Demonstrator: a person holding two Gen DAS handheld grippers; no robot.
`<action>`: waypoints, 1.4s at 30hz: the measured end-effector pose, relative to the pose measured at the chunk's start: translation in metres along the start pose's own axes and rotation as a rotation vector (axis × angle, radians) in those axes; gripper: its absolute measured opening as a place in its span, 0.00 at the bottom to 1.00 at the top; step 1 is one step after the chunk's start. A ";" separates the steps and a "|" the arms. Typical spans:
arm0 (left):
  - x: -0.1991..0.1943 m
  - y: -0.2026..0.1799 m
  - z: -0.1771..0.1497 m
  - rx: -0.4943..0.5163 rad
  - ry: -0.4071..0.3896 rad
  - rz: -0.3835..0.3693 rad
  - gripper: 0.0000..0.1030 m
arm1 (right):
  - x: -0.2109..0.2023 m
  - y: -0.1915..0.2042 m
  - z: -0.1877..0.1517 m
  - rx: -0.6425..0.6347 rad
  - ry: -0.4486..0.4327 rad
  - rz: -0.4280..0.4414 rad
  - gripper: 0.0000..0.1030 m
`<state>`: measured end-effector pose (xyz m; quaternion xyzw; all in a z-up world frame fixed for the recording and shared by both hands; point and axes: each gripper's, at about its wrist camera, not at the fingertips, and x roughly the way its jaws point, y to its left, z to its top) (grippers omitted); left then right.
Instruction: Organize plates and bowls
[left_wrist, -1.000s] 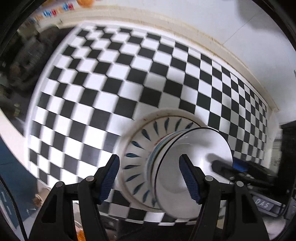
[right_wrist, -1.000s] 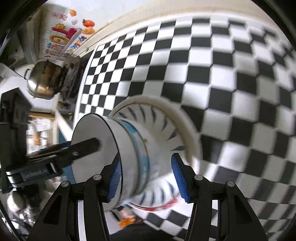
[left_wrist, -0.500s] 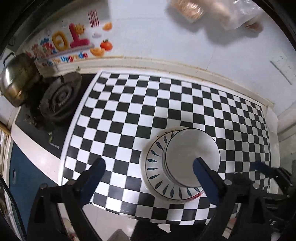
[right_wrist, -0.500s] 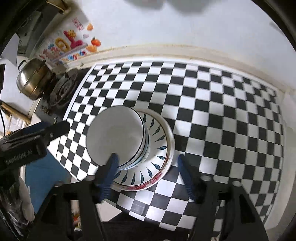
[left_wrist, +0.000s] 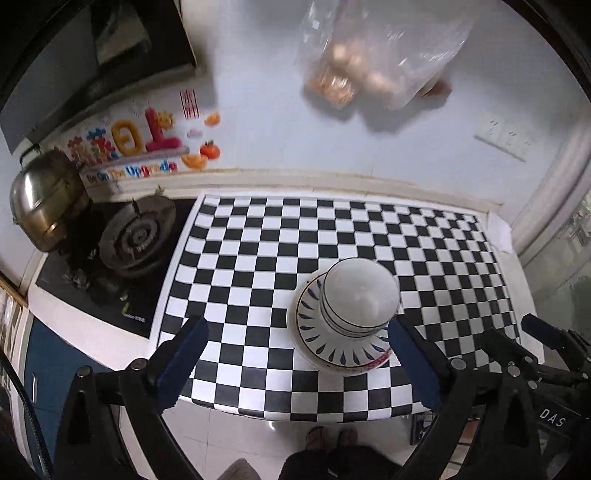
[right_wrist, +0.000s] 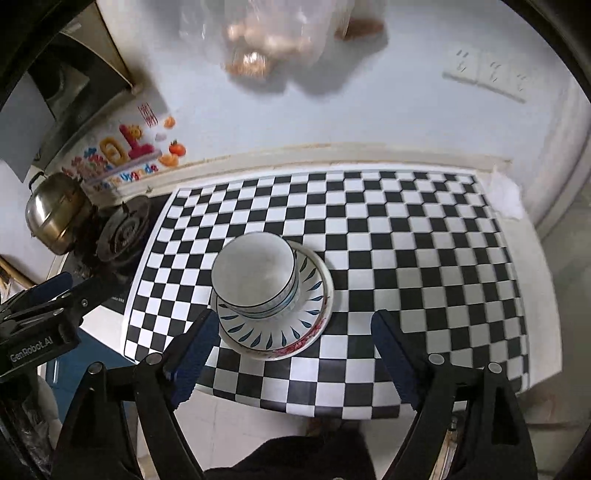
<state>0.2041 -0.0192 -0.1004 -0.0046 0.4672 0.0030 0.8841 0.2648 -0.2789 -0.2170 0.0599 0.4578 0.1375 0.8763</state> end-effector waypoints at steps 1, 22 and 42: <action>-0.008 -0.001 -0.002 0.005 -0.013 -0.004 0.97 | -0.013 0.002 -0.004 0.000 -0.021 -0.009 0.85; -0.184 -0.021 -0.115 0.006 -0.172 0.044 0.97 | -0.232 0.032 -0.131 -0.054 -0.264 -0.038 0.88; -0.240 -0.021 -0.170 -0.012 -0.215 0.059 0.97 | -0.303 0.027 -0.198 -0.070 -0.318 -0.057 0.89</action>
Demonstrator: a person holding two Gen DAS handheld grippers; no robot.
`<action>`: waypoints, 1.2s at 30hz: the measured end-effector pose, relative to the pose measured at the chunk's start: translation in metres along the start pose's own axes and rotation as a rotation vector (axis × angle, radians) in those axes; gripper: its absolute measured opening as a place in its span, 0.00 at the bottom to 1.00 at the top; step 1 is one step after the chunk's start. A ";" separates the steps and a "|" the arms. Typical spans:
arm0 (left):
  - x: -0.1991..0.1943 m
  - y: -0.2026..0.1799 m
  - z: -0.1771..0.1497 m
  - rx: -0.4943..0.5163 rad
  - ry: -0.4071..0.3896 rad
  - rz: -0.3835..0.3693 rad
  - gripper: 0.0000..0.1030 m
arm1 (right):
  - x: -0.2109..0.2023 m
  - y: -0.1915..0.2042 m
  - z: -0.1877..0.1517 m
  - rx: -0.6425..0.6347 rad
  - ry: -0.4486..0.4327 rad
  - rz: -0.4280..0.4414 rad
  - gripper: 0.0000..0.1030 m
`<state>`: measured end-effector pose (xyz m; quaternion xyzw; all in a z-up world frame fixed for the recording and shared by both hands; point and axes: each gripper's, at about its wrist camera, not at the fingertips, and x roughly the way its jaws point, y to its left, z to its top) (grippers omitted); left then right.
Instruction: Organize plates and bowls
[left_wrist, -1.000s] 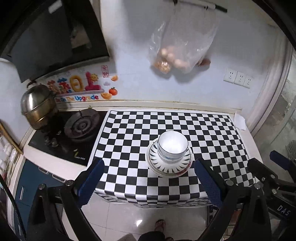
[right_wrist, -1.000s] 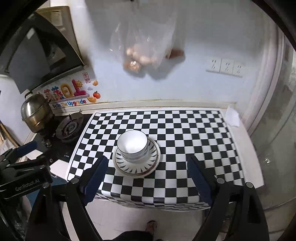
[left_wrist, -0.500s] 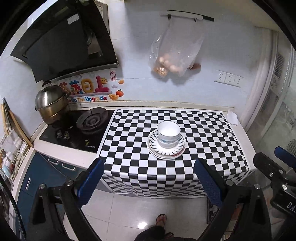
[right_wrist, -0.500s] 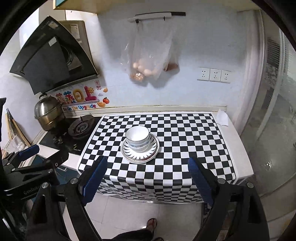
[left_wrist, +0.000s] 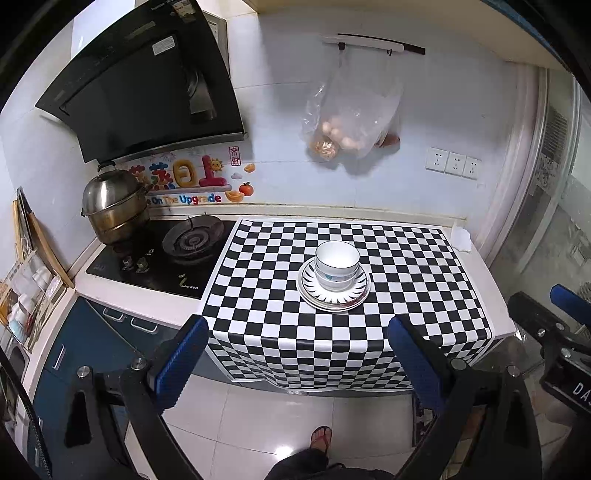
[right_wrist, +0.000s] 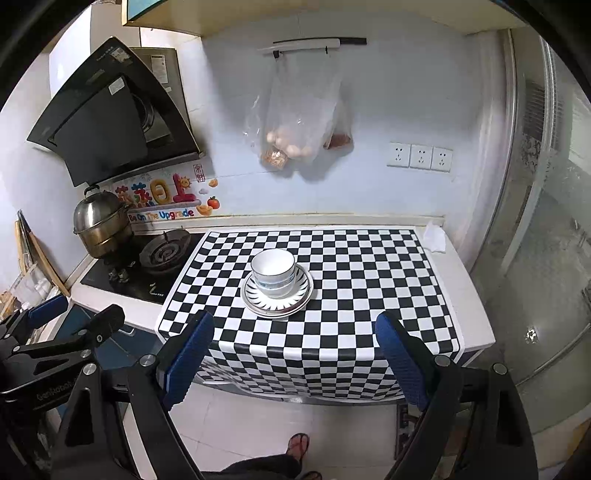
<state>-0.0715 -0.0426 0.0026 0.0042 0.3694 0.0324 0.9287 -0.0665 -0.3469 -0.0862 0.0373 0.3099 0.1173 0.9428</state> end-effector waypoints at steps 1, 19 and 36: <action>0.000 0.001 0.000 -0.001 0.000 0.000 0.97 | -0.002 0.000 0.000 -0.001 -0.006 -0.003 0.89; -0.003 0.006 -0.001 0.011 -0.019 0.023 0.97 | -0.007 0.004 0.002 -0.005 -0.023 -0.020 0.89; -0.005 0.009 -0.002 -0.005 -0.031 0.033 0.97 | -0.005 0.009 0.004 -0.013 -0.028 -0.018 0.89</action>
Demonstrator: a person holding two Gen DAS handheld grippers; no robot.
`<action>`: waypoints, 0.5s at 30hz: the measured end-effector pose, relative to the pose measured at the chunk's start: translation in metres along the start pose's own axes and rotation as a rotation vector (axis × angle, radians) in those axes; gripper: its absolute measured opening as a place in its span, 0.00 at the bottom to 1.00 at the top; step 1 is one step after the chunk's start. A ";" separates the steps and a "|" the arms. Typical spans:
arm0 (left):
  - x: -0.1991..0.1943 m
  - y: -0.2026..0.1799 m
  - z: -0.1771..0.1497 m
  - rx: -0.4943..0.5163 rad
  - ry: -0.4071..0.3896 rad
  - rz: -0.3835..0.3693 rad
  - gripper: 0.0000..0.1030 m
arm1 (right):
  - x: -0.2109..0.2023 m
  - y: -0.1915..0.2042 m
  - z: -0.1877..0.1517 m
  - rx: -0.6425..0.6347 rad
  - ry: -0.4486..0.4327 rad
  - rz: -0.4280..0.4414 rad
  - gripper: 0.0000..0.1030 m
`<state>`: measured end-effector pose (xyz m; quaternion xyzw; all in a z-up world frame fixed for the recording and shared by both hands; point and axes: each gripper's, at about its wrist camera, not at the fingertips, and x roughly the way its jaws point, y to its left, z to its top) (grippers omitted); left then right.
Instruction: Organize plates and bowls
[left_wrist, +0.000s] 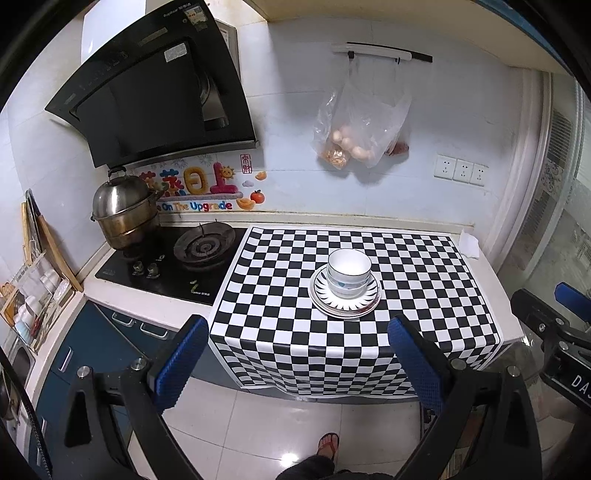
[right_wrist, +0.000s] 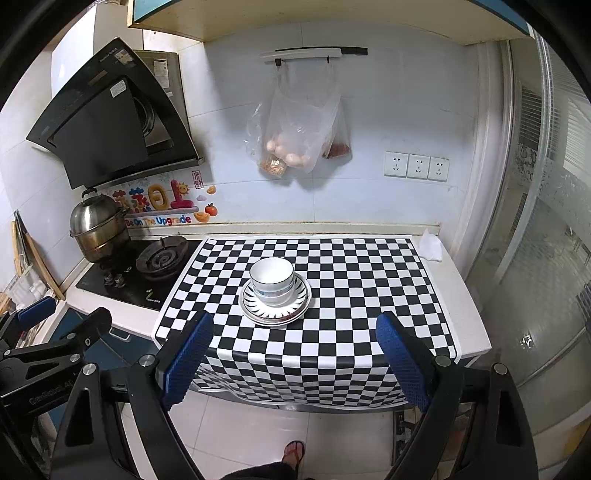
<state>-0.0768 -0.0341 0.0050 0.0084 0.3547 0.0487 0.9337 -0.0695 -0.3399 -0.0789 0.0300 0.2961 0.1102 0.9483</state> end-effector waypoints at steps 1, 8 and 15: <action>0.001 0.000 0.000 0.000 0.004 -0.002 0.97 | 0.000 0.001 -0.001 0.000 0.000 -0.002 0.89; 0.002 -0.002 0.001 0.002 0.007 0.000 0.97 | 0.006 -0.002 0.002 0.009 0.008 -0.006 0.89; 0.003 -0.001 0.002 0.004 0.004 0.003 0.97 | 0.011 -0.002 0.002 0.011 0.009 -0.006 0.89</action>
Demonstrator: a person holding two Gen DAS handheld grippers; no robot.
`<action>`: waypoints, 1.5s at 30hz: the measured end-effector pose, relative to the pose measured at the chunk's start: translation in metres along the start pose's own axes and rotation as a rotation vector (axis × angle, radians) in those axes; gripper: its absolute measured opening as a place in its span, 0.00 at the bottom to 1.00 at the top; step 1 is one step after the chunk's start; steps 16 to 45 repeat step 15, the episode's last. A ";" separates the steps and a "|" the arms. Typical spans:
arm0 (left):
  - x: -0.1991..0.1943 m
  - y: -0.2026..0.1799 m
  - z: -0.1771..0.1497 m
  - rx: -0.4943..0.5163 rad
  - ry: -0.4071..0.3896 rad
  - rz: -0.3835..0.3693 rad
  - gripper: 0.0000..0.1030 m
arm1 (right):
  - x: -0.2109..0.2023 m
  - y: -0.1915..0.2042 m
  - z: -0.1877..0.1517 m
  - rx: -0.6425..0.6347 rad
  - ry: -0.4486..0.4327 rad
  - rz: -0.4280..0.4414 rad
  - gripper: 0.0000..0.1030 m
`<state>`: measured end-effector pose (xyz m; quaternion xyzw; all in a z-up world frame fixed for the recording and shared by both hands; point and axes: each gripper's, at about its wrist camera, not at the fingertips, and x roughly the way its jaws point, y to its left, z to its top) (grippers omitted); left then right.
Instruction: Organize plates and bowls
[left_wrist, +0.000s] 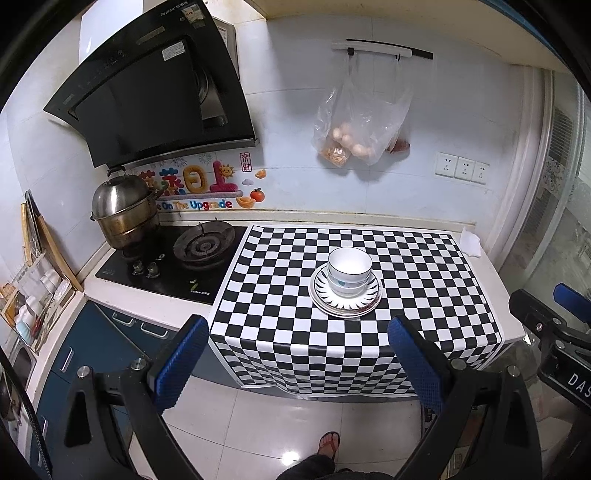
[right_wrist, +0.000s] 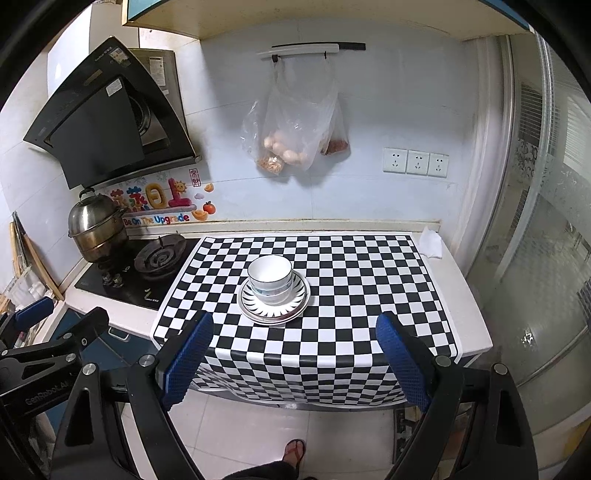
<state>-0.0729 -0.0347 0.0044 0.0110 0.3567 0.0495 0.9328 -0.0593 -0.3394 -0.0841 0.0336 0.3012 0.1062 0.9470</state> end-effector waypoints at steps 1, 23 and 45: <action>0.000 0.000 0.000 0.000 0.000 0.001 0.97 | -0.001 0.001 0.000 0.002 0.001 0.001 0.89; 0.005 0.007 0.000 -0.010 0.009 0.005 0.97 | 0.013 0.003 0.002 -0.008 0.013 0.011 0.89; 0.005 0.007 0.000 -0.010 0.009 0.005 0.97 | 0.013 0.003 0.002 -0.008 0.013 0.011 0.89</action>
